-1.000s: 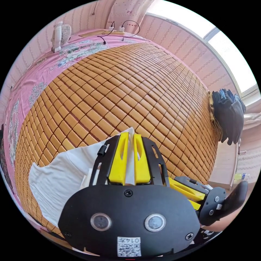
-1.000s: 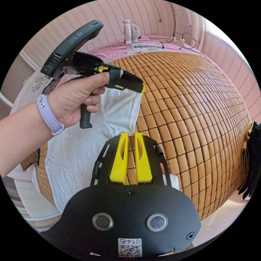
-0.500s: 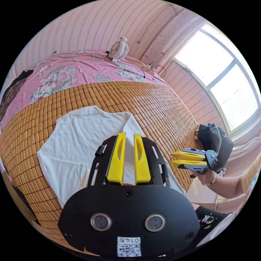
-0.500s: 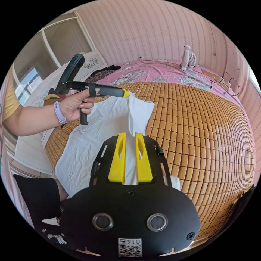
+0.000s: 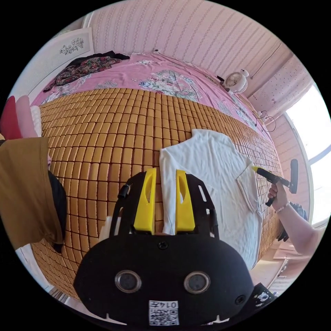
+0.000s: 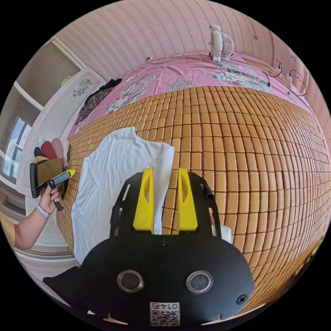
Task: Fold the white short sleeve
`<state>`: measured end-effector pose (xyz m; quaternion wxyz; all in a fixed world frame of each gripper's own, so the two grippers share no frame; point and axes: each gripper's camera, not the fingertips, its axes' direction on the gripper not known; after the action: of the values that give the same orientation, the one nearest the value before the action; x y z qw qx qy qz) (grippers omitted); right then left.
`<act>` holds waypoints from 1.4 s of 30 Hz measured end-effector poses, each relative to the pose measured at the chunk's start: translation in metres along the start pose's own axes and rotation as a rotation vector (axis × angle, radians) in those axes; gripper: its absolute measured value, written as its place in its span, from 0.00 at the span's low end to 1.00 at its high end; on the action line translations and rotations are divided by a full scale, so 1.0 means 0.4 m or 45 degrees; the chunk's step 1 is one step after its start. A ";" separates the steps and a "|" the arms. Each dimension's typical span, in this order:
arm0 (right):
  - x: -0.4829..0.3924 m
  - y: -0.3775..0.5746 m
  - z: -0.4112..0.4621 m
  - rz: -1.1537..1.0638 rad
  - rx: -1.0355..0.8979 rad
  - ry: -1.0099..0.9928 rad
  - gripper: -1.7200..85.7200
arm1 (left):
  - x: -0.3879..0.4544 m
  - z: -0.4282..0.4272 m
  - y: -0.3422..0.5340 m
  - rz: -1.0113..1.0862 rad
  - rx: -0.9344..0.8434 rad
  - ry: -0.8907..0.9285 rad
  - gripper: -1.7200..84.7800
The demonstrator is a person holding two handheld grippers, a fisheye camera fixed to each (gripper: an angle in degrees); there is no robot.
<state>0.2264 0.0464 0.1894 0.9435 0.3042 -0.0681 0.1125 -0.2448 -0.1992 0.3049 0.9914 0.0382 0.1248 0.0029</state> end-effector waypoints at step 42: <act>-0.062 0.383 -0.257 -0.343 -0.265 -0.175 0.02 | -0.121 -0.312 0.533 0.295 -0.239 0.314 0.01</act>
<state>0.1698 0.2239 0.1874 0.9696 0.2181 -0.1023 -0.0438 -0.3219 0.0221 0.2126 0.9609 -0.0409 0.2394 0.1331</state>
